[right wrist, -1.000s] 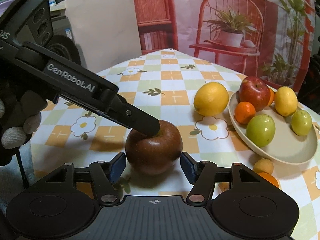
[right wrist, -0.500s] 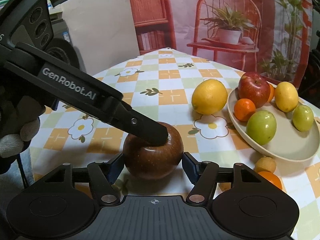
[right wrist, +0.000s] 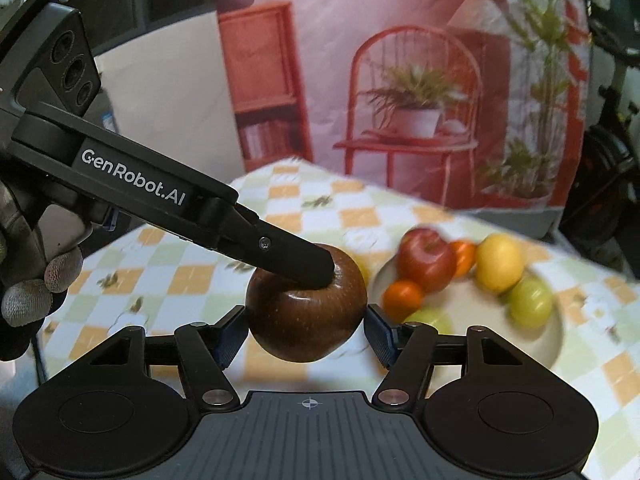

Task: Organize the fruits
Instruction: 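Carry the dark red apple onto the plate with the left tool and release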

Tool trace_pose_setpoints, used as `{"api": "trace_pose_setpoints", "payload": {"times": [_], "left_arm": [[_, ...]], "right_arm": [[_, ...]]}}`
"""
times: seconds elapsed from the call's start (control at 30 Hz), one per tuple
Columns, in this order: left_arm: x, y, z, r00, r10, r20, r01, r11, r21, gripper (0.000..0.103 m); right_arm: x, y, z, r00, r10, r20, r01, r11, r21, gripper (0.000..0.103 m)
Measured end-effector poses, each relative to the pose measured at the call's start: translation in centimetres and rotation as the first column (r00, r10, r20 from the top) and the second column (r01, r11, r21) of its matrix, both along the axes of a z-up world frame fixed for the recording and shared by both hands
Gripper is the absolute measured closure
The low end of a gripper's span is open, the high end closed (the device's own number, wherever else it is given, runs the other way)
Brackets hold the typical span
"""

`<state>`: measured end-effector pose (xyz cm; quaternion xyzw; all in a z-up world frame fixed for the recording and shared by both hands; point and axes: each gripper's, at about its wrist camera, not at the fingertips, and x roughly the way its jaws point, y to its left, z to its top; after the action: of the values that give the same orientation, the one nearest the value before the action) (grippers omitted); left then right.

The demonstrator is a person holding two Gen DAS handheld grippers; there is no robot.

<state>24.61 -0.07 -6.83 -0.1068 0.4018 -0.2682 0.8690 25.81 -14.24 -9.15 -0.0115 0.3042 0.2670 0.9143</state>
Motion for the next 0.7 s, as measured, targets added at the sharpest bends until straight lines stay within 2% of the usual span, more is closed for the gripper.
{"api": "trace_pose_setpoints", "payload": {"times": [0.17, 0.3, 0.5, 0.7], "left_arm": [[2.5, -2.6, 1.5, 0.999, -0.036, 0.028, 0.036, 0.999, -0.001, 0.059], [4.8, -5.1, 1.6, 0.997, -0.068, 0.024, 0.067, 0.998, 0.016, 0.059], [8.2, -7.9, -0.2, 0.995, -0.099, -0.014, 0.099, 0.993, 0.061, 0.059], [10.7, -8.8, -2.4, 0.992, -0.106, -0.073, 0.114, 0.988, 0.107, 0.059]], "right_arm": [[2.1, -2.5, 1.6, 0.999, -0.044, 0.029, 0.044, 0.999, 0.003, 0.043], [3.9, -4.5, 1.7, 0.997, -0.078, 0.03, 0.078, 0.997, -0.004, 0.043], [7.2, -6.9, -0.2, 0.993, -0.121, -0.01, 0.121, 0.992, -0.02, 0.043], [9.9, -7.9, -3.1, 0.987, -0.143, -0.073, 0.142, 0.99, -0.021, 0.043]]}}
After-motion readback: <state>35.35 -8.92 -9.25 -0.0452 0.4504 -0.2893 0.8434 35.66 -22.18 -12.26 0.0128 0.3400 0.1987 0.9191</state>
